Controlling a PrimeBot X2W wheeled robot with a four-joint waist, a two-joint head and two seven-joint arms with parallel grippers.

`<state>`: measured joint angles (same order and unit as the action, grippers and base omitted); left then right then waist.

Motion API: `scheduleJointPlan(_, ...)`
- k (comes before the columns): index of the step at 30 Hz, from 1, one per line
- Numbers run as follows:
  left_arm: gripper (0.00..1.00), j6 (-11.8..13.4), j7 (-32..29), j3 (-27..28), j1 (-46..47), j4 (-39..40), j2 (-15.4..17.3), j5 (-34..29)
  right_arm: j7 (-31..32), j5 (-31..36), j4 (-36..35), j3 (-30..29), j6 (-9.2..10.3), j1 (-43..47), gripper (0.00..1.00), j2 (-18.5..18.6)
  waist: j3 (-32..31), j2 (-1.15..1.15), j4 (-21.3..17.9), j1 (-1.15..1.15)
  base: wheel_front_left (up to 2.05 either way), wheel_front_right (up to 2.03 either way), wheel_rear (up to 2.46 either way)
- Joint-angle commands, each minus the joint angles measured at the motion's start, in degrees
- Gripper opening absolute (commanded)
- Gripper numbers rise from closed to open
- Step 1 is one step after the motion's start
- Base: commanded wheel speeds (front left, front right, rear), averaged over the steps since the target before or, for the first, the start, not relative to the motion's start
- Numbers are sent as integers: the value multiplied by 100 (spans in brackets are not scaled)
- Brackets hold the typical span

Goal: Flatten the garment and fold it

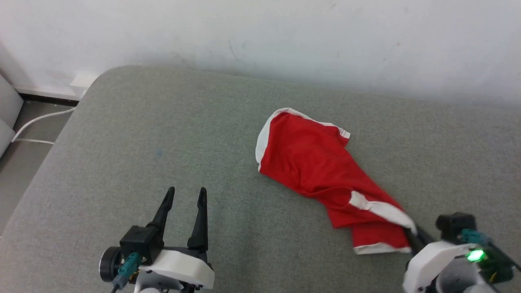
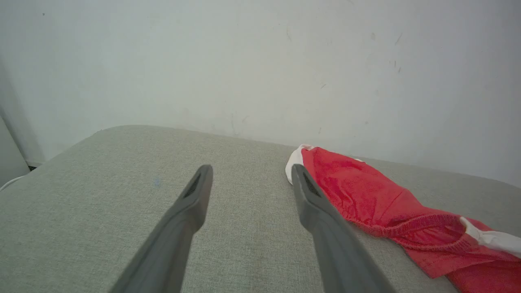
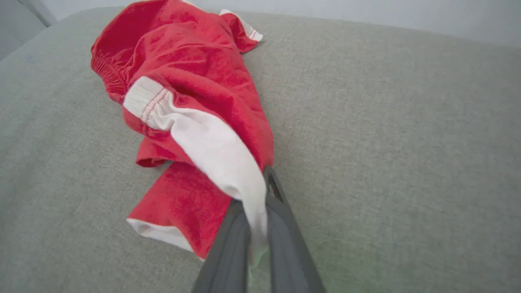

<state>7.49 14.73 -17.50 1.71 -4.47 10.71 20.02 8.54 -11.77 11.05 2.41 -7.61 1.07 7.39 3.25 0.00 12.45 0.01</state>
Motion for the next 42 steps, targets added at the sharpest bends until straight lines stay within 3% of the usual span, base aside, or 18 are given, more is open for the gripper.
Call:
scheduleJointPlan(1, 100, -56, 27, 37, 51, -39, -45, -55, -95, 137, -62, -94, 12, -132, 0, 98, -61, 0, -57, -1, 0, 0, 0)
scheduleJointPlan(6, 100, -198, 27, 102, 16, -167, -185, -143, -287, 737, -614, -398, 12, -431, 0, 653, -175, 0, -175, -1, 0, 0, 0)
scheduleJointPlan(9, 100, -281, 27, 121, 19, -222, -271, -198, -198, 1067, -1025, -210, 12, -529, 0, 1079, -202, 0, -201, -1, 0, 0, 0)
scheduleJointPlan(16, 100, -444, 27, 159, -3, -338, -438, -306, 691, 986, -1112, 909, 12, -48, 0, 1638, -140, 0, -199, -1, 0, 0, 0)
scheduleJointPlan(22, 100, -582, 27, 180, 15, -489, -493, -402, 455, 446, -682, 1921, 12, 176, 0, 1694, -98, 0, -279, -1, 0, 0, 0)
scheduleJointPlan(23, 100, -602, 27, 180, 15, -514, -498, -420, 389, 368, -608, 2034, 12, 160, 29, 1680, -106, 0, -313, -1, 0, 0, 0)
scheduleJointPlan(24, 100, -621, 27, 174, 16, -535, -504, -438, 317, 297, -540, 2082, 12, 132, 100, 1655, -118, 0, -349, -1, 0, 0, 0)
scheduleJointPlan(30, 100, -709, 27, 172, 10, -586, -539, -515, -82, -121, -533, 1967, 12, -35, 100, 1544, -296, 0, -697, -1, 0, 0, 0)
scheduleJointPlan(38, 100, -790, 27, 142, -25, -596, -609, -504, -189, -884, -1584, 1412, 12, 156, 100, 1678, -471, 0, -1200, -1, 0, 0, 0)
scheduleJointPlan(42, 100, -856, 27, 74, 10, -620, -650, -490, -526, -1008, -2054, 601, 12, 308, 100, 1485, -451, 0, -1464, -1, 0, 0, 0)
